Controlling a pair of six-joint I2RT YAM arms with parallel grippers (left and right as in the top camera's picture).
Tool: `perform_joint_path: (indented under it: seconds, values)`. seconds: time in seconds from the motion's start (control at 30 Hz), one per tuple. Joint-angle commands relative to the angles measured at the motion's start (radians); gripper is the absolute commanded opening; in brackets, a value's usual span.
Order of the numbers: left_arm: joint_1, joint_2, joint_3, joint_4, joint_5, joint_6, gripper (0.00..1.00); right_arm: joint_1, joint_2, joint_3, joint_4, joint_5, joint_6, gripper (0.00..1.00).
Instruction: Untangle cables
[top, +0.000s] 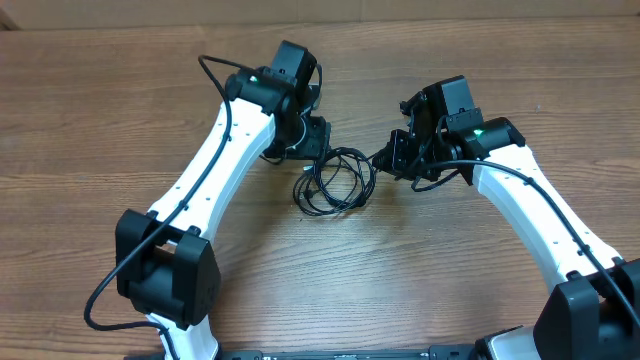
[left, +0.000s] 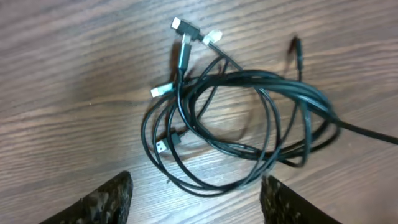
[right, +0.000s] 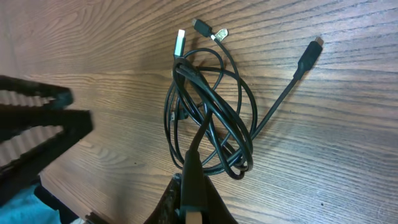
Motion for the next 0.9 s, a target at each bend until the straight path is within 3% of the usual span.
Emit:
perform_joint_path:
  seconds: [0.0, 0.3, 0.6, 0.87]
  values:
    - [0.004, 0.0, -0.089, 0.093, 0.01, -0.028, 0.66, 0.001, -0.021, 0.015, 0.008, -0.016, -0.01, 0.04]
    - [0.004, 0.023, -0.275, 0.42, 0.01, 0.084, 0.71, 0.002, -0.021, 0.015, 0.007, -0.024, -0.009, 0.04]
    - [0.004, 0.127, -0.282, 0.47, 0.0, 0.087, 0.64, 0.002, -0.021, 0.015, -0.007, -0.02, -0.009, 0.05]
    - [-0.023, 0.155, -0.282, 0.62, 0.068, 0.151, 0.57, 0.002, -0.021, 0.015, -0.015, -0.021, -0.009, 0.05]
